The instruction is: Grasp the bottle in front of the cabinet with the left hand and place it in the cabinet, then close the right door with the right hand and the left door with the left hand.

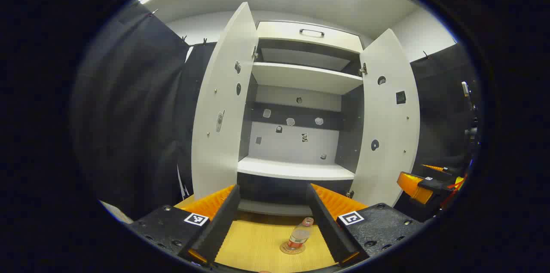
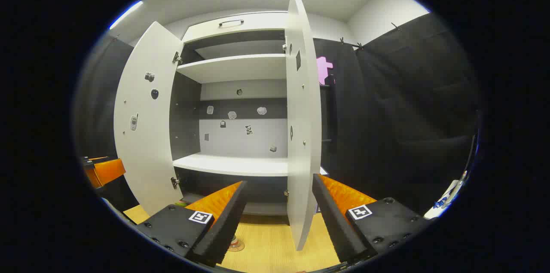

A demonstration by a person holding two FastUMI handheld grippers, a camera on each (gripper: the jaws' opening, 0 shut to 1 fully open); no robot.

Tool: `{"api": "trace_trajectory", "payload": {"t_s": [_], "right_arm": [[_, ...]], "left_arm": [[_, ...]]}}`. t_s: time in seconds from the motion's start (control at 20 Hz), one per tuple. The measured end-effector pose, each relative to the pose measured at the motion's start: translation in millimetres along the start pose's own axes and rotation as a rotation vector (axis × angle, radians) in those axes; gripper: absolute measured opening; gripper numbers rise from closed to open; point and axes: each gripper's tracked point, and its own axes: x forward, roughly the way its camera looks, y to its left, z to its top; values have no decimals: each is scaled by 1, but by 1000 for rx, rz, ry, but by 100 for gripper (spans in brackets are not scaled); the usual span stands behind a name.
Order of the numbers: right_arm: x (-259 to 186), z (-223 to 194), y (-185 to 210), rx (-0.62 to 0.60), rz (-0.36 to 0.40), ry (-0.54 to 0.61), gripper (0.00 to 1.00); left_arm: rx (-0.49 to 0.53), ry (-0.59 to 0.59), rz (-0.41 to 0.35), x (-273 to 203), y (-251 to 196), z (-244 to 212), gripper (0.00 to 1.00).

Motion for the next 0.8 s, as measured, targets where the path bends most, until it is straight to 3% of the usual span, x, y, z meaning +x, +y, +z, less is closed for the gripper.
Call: {"api": "trace_trajectory", "payload": {"t_s": [0.25, 0.8], "right_arm": [[-4, 2, -5, -9, -17, 3, 99], [-8, 1, -20, -19, -56, 5, 99]], "left_arm": [[-15, 30, -10, 11, -4, -7, 95], [-22, 61, -115, 33, -37, -14, 94]]}}
